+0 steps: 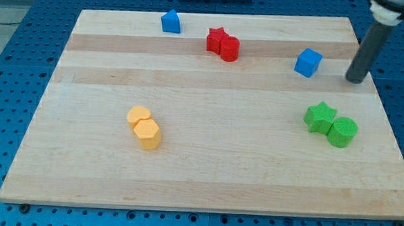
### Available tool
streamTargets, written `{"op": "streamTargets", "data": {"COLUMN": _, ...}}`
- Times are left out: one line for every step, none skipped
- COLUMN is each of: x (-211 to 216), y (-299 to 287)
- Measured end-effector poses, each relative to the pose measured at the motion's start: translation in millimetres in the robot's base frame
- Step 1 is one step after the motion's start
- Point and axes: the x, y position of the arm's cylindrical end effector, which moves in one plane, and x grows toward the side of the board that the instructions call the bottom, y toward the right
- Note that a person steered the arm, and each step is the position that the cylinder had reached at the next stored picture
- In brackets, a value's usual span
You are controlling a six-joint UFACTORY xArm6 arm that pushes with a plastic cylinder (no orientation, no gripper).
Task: Move the blue cube to the right side of the red circle
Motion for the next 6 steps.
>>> {"op": "streamTargets", "data": {"x": -9.6, "y": -24.0}}
{"op": "streamTargets", "data": {"x": -31.5, "y": -43.0}}
{"op": "streamTargets", "data": {"x": -34.1, "y": -77.1}}
{"op": "streamTargets", "data": {"x": -27.7, "y": -94.2}}
{"op": "streamTargets", "data": {"x": -38.4, "y": -110.9}}
{"op": "streamTargets", "data": {"x": -66.3, "y": -119.4}}
